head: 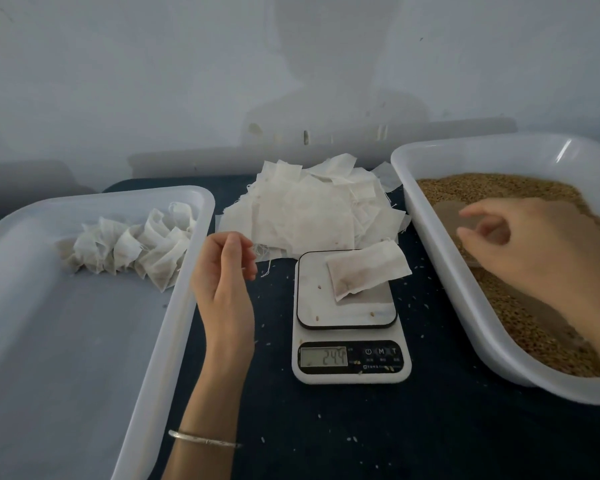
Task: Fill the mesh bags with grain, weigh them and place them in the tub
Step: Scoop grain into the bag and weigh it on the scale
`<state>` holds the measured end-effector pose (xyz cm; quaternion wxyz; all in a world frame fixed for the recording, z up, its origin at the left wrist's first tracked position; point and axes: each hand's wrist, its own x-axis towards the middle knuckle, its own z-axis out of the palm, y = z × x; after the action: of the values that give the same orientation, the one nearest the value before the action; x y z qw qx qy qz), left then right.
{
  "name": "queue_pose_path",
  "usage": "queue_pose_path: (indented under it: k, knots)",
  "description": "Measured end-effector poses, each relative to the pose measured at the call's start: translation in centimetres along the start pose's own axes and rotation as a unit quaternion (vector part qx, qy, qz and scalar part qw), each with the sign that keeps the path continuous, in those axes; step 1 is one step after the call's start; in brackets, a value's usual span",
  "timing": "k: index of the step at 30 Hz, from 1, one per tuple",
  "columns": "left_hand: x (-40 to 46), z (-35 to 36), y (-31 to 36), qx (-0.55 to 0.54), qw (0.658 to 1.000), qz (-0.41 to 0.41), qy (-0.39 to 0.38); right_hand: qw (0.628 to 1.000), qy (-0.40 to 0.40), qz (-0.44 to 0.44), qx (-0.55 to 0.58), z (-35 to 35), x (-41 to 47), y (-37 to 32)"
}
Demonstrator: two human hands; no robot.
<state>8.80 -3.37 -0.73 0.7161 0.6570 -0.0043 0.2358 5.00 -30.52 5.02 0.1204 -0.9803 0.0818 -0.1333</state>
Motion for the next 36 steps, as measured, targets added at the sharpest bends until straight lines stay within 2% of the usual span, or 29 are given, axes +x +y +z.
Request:
queue_pose_path:
  k: [7, 10, 12, 15, 18, 22, 26, 30, 32, 36]
  knots:
    - [0.2, 0.1, -0.3, 0.009, 1.000, -0.001, -0.007, 0.993, -0.064, 0.075, -0.057, 1.4, 1.6, 4.9]
    - [0.5, 0.6, -0.3, 0.045, 0.997, -0.004, -0.063, 0.981, -0.133, 0.097, -0.098, 2.1, 1.6, 5.6]
    - [0.9, 1.3, 0.1, 0.098, 0.986, 0.005, -0.134, 0.974, -0.159, 0.107, -0.124, 2.4, 1.6, 5.9]
    - [1.4, 3.2, 1.0, 0.181, 0.951, 0.045, -0.248, 0.970, -0.164, 0.122, -0.129, 2.6, 1.4, 6.0]
    - [1.6, 5.4, 1.8, 0.211, 0.921, 0.075, -0.319, 0.968, -0.177, 0.134, -0.117, 2.8, 1.1, 5.9]
    - [2.1, 8.0, 2.5, 0.258, 0.891, 0.106, -0.358, 0.959, -0.198, 0.152, -0.133, 2.6, 0.7, 5.4]
    - [2.3, 9.8, 2.8, 0.319, 0.847, 0.123, -0.407, 0.965, -0.169, 0.153, -0.129, 2.3, 0.4, 5.0]
    - [2.2, 10.6, 3.0, 0.348, 0.829, 0.137, -0.417, 0.968, -0.161, 0.148, -0.124, 2.0, 0.2, 4.8]
    - [2.0, 10.9, 2.8, 0.390, 0.792, 0.143, -0.448, 0.966, -0.167, 0.149, -0.127, 2.0, 0.2, 4.6]
    - [0.8, 11.5, 1.6, 0.509, 0.689, 0.146, -0.495, 0.967, -0.167, 0.141, -0.129, 2.1, -0.1, 4.5]
